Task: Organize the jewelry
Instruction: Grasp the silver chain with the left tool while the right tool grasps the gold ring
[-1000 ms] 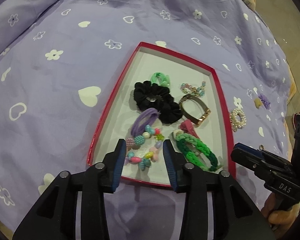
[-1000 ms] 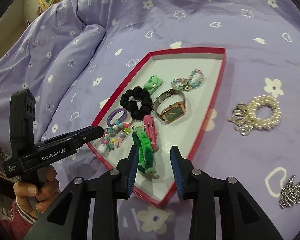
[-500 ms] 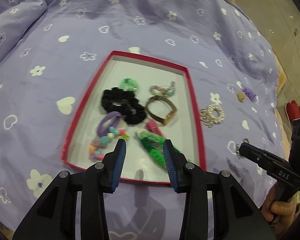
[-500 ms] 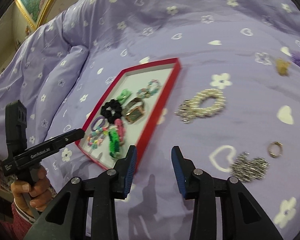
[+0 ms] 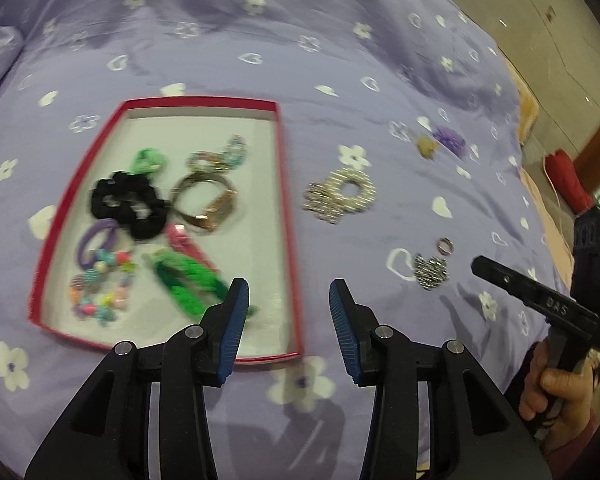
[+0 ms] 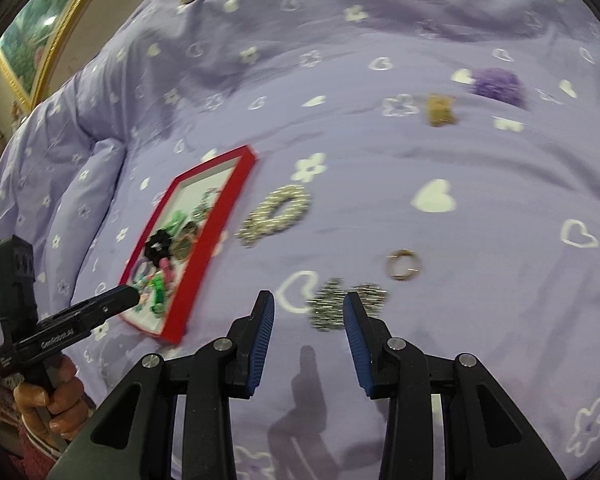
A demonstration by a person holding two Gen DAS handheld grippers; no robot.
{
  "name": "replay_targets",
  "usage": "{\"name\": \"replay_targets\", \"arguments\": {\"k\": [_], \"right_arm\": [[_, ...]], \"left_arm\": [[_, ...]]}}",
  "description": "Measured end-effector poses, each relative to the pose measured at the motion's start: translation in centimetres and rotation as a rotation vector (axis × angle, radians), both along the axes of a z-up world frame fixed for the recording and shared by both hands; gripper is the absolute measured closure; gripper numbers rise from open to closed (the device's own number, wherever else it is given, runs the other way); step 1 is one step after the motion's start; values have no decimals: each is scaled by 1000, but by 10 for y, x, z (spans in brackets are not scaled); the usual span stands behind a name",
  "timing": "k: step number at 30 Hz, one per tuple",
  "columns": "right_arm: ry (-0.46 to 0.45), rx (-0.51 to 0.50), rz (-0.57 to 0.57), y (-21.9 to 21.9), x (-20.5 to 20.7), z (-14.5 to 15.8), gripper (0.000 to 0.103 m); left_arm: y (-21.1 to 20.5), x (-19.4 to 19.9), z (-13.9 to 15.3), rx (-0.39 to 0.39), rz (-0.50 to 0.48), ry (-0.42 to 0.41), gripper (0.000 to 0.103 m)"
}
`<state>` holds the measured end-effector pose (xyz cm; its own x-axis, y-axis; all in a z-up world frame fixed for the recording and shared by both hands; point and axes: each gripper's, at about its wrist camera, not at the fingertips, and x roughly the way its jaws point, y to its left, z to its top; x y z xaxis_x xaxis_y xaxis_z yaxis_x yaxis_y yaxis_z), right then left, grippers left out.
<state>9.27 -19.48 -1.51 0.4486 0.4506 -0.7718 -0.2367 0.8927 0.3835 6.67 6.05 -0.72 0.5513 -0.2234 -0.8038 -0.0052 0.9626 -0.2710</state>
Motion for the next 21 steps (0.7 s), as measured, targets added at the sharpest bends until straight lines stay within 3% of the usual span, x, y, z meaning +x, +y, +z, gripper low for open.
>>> {"name": "replay_targets", "arguments": {"k": [9, 21], "right_arm": [[25, -50, -56, -37, 16, -18, 64], [31, -153, 11, -16, 45, -39, 65]], "left_arm": [[-62, 23, -13, 4, -151, 25, 63], [-96, 34, -35, 12, -241, 81, 62]]}}
